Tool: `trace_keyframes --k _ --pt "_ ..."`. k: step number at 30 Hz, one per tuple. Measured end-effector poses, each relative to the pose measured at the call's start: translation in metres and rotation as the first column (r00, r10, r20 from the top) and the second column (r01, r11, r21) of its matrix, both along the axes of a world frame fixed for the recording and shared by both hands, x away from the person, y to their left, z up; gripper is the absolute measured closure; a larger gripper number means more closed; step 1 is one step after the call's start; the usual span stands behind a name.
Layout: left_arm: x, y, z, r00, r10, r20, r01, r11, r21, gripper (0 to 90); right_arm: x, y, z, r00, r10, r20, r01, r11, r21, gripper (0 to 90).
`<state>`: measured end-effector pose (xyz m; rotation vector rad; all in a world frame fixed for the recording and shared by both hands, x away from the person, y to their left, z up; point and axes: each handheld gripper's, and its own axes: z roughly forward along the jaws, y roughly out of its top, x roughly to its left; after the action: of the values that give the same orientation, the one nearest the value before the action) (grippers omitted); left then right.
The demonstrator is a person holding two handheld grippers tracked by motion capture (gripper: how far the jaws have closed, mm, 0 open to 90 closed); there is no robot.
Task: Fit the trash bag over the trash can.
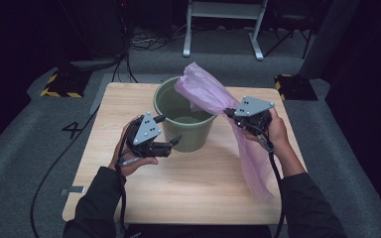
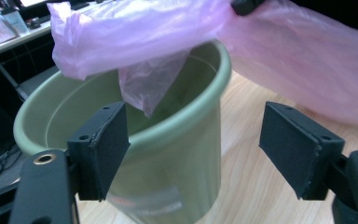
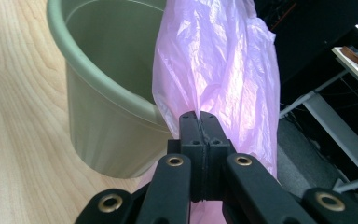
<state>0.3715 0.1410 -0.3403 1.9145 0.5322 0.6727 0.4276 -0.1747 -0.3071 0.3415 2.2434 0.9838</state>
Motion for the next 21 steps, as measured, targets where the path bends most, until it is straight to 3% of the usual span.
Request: trace_keyframes --k 4,11,21 --pt "0.011 -0.007 0.012 0.9999 -0.003 0.011 0.003 1.0000 -0.008 22.9 -0.001 0.003 0.000 0.9998 0.021 -0.002 -0.021 1.000 -0.004 90.0" --pt "0.024 -0.030 0.028 0.9991 -0.032 0.026 0.031 0.9994 0.015 20.6 -0.003 0.009 -0.002 0.9978 0.067 -0.005 -0.067 0.997 -0.033 90.0" --pt "0.034 -0.061 0.038 0.9944 -0.097 0.042 0.094 0.9934 0.066 18.5 -0.005 0.012 -0.003 0.9936 0.112 -0.011 -0.112 0.992 -0.056 90.0"
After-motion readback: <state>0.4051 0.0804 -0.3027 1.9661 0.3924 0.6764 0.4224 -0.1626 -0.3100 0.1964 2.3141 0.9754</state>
